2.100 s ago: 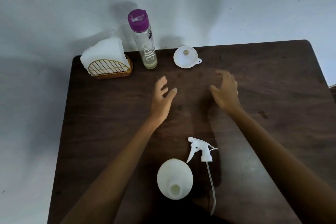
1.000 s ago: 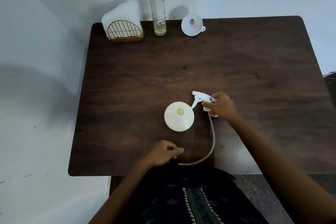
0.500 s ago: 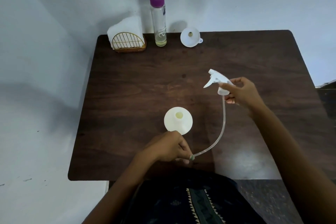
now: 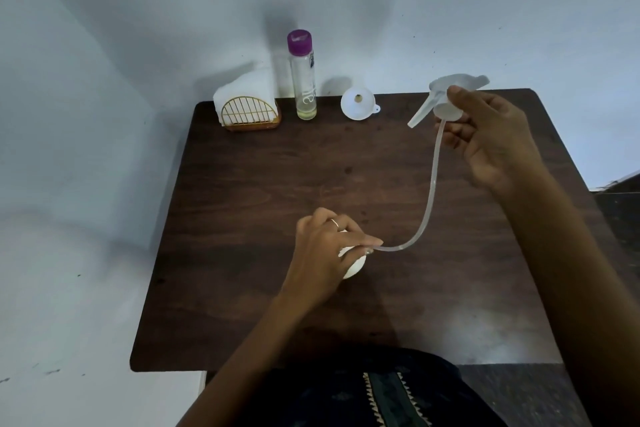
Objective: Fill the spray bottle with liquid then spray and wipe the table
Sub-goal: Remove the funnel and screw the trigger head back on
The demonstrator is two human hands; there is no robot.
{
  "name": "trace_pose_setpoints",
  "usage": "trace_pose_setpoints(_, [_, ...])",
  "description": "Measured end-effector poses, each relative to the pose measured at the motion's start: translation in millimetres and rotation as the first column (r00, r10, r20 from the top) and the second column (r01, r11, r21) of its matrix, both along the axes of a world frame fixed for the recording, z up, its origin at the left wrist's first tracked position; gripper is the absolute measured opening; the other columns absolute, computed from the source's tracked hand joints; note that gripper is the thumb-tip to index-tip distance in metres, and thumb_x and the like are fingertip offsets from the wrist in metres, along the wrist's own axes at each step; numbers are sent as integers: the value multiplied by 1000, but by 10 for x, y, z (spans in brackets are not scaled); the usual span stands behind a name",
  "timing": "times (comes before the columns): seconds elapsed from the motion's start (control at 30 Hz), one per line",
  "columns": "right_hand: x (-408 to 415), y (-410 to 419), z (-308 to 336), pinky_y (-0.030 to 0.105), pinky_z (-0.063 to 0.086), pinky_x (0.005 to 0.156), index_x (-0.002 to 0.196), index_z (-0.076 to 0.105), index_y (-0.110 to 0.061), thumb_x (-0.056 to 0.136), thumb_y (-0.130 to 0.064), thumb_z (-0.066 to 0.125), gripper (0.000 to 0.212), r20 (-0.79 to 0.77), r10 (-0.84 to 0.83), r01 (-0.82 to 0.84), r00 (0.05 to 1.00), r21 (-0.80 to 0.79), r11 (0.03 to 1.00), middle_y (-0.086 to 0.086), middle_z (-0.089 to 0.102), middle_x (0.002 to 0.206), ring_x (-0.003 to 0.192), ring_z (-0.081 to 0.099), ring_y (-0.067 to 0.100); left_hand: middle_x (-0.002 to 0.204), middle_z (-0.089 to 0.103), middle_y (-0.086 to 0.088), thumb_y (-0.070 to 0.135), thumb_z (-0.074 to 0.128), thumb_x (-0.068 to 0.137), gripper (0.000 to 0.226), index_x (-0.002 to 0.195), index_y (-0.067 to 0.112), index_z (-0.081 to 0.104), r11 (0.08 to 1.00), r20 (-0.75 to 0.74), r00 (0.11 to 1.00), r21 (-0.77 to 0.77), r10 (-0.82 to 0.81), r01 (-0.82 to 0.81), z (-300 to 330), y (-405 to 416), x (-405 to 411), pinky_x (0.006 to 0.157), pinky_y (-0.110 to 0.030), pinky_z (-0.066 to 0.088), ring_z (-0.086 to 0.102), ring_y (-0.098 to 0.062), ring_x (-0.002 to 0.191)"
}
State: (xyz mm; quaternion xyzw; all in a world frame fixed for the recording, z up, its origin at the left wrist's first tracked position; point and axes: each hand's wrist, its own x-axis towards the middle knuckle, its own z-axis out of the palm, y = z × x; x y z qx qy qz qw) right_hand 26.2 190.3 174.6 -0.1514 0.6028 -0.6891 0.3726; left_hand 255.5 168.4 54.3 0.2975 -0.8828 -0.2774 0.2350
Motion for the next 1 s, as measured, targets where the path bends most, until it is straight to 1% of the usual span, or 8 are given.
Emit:
trace_pose_setpoints(0.17, [55,-46,16,21,50,54,100,55,-11,84,-21,70,23,-20,-10,10,1000,-18,1000,8,66,86,56,64,10,90,70,24,44,58,85,18,96,44,73,994,-77,991,5,107,-107,-168,-29,-3,87,-27,26,42,2,91])
trace_pose_setpoints(0.27, [85,-84,-9,22,51,56,99,55,-11,84,-21,71,24,2,-18,18,1000,-33,999,7,65,82,57,62,12,94,69,28,41,56,88,20,99,42,72,988,-113,982,-11,152,-155,-250,-6,-19,95,-25,27,51,1,94])
trace_pose_setpoints(0.4, [119,-132,-43,24,53,58,116,50,-4,82,-21,73,44,46,-49,51,998,-55,997,10,67,86,63,62,15,101,70,23,31,54,91,22,103,35,72,985,-147,974,18,175,-174,-364,28,-20,102,-20,27,58,1,101])
trace_pose_setpoints(0.53, [161,-178,-67,26,55,61,129,41,1,81,-20,74,62,59,-107,111,992,-58,992,14,68,95,74,65,23,111,67,17,25,54,90,21,103,29,70,989,-194,969,34,150,-146,-363,73,-24,98,-20,30,57,0,104])
trace_pose_setpoints(0.67, [211,-207,-82,28,58,66,125,39,-5,83,-15,72,54,63,-165,168,984,-56,984,13,67,92,79,62,26,119,59,27,25,50,91,23,103,25,70,981,-191,969,144,155,-129,-365,88,1,97,-8,31,50,6,115])
trace_pose_setpoints(0.77, [247,-201,-123,29,58,68,115,40,-10,82,-13,73,46,15,-189,190,982,-57,980,18,65,97,69,68,21,125,59,23,26,51,91,23,105,28,68,962,-204,965,247,166,-114,-406,121,0,99,-14,39,50,4,122])
trace_pose_setpoints(0.9, [297,-187,-221,33,59,67,99,42,-15,80,-9,74,39,-80,-223,215,971,-100,971,10,64,82,71,70,23,127,55,30,37,53,88,26,111,35,65,927,-187,958,345,218,-144,-423,145,1,97,-20,43,52,6,118])
trace_pose_setpoints(1.0, [364,-171,-301,35,59,67,98,43,-16,79,-8,75,38,-122,-237,225,964,-105,969,16,61,92,72,71,22,122,57,31,43,55,86,29,112,36,66,898,-194,949,412,249,-152,-412,143,4,96,-18,44,52,8,116])
